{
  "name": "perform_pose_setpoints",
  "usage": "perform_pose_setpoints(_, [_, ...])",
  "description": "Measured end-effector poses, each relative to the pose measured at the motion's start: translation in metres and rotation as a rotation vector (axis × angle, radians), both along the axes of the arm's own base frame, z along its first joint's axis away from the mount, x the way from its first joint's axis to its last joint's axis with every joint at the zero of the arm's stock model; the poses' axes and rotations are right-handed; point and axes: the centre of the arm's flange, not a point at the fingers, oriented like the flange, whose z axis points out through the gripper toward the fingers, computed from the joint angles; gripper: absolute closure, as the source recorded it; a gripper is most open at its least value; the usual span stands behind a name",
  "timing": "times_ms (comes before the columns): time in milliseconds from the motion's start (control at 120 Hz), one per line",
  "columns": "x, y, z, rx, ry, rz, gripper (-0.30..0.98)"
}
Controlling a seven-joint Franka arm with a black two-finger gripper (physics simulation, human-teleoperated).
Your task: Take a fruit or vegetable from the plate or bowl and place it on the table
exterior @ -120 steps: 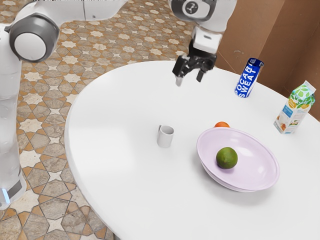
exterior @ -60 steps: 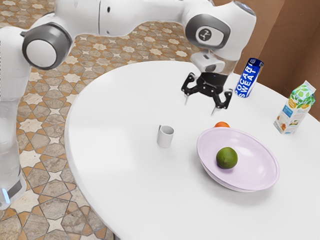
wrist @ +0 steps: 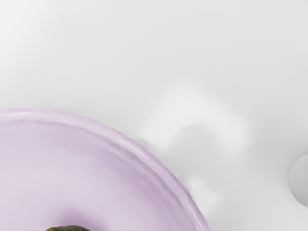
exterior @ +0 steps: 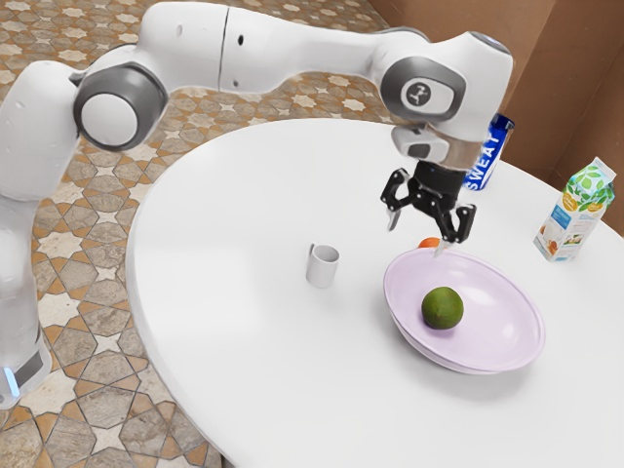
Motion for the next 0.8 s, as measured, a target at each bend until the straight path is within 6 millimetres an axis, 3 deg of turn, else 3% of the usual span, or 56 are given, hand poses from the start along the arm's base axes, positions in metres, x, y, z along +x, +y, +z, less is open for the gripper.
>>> perform_pose_setpoints(183, [0.013,0.025,-0.014,-0.017,-0.010,-0.007,0.00])
perform_pose_setpoints(600, [0.045,0.002,-0.047,-0.075,-0.049,-0.100,0.00])
perform_pose_setpoints(800, [0.047,0.001,-0.049,-0.082,-0.056,-0.119,0.00])
